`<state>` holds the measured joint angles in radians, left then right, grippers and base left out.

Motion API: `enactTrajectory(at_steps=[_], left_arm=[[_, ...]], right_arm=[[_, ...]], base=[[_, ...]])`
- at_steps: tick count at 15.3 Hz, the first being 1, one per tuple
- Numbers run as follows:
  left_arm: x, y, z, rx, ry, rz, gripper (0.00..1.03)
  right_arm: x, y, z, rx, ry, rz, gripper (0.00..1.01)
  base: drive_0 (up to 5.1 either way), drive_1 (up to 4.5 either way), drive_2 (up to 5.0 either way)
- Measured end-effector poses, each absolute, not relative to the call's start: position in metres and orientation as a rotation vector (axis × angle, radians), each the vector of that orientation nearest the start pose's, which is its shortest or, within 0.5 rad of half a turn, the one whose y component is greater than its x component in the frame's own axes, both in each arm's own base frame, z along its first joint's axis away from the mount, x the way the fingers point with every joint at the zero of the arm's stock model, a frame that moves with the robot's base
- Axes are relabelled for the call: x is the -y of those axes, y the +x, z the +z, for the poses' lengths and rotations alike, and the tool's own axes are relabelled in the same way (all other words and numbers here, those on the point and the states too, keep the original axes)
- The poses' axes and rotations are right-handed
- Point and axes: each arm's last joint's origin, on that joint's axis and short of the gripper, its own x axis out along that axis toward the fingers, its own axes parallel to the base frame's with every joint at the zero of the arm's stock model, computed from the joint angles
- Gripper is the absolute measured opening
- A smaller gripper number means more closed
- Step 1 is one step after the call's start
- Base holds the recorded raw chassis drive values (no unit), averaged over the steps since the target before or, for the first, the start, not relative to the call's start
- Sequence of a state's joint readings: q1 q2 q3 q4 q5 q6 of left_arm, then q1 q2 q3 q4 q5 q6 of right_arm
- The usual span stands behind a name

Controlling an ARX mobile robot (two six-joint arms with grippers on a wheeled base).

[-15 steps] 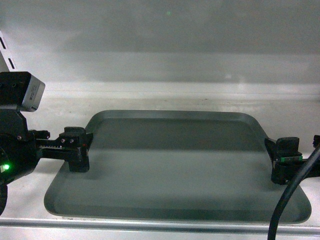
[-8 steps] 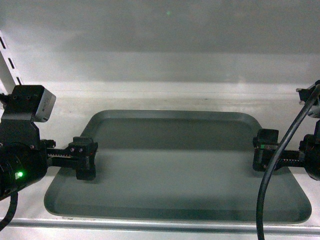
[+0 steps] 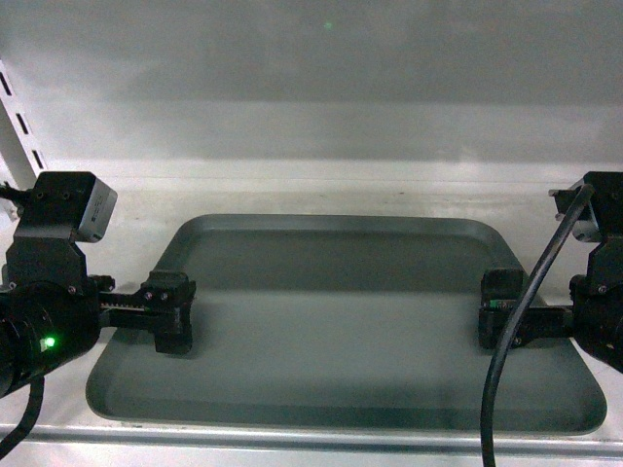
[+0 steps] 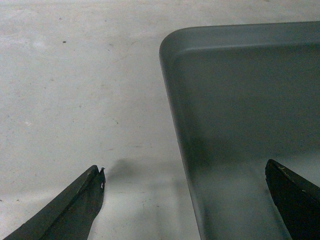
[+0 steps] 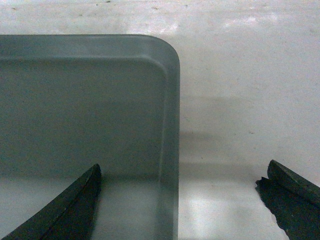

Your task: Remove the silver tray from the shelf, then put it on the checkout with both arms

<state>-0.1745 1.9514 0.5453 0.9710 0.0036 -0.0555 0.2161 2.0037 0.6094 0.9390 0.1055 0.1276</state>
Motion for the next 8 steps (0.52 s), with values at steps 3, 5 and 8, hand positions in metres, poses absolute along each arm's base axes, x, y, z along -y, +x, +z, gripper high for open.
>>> enactTrajectory(at_steps=[3,5,8], left_arm=[[0.0550,0.2961,0.0707,-0.442,-0.011,-0.170,0.98],[0.0549,0.2947,0.0702,-0.441,-0.011,-0.170,0.98],[0.0554,0.2933,0.0699,-0.437,-0.011,-0.174,0.81]], right_arm=[[-0.0659,0.3119,0.0675,-0.459,0.063,0.070,0.98],[-0.0668,0.3108,0.0669,-0.459,0.065,0.062,0.98],[-0.0686,0.3097,0.0668,-0.455,0.067,0.060,0.97]], base=[[0.0,0.00,0.0],[0.0,0.00,0.0],[0.0,0.00,0.0]])
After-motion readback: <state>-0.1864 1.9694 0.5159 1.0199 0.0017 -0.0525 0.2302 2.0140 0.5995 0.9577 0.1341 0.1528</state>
